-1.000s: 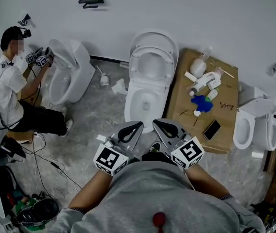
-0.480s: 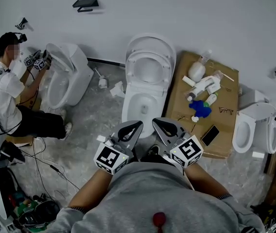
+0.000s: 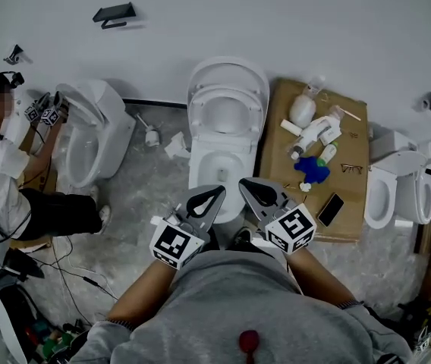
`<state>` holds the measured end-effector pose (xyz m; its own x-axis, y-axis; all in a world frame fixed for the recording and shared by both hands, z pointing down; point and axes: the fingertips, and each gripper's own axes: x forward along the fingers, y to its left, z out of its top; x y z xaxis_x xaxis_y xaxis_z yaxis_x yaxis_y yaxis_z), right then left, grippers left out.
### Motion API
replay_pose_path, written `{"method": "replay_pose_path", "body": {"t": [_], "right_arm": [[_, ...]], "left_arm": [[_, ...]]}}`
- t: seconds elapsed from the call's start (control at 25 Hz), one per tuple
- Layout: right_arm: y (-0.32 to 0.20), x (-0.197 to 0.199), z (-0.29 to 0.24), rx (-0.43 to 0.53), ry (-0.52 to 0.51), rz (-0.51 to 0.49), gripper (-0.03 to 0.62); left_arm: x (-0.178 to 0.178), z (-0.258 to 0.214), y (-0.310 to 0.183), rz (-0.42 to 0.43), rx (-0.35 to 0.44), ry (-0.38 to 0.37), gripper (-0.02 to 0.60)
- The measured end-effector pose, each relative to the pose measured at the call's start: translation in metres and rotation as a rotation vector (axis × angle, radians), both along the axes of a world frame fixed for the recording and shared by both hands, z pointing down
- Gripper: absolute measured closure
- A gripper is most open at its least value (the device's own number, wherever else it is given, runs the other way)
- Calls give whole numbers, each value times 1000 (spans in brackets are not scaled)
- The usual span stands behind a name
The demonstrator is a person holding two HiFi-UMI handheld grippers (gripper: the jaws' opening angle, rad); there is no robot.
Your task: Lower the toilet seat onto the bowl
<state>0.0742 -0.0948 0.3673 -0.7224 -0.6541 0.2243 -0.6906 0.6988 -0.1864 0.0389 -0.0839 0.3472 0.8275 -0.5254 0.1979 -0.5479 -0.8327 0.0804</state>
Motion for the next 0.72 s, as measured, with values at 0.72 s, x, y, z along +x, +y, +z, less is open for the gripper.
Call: {"method": "replay_pose_path", "body": {"t": [0.72], "right_arm": [[-136, 3, 46, -128, 183, 120, 579]], "left_arm": [[-27, 25, -136, 137, -36, 25, 572]]}}
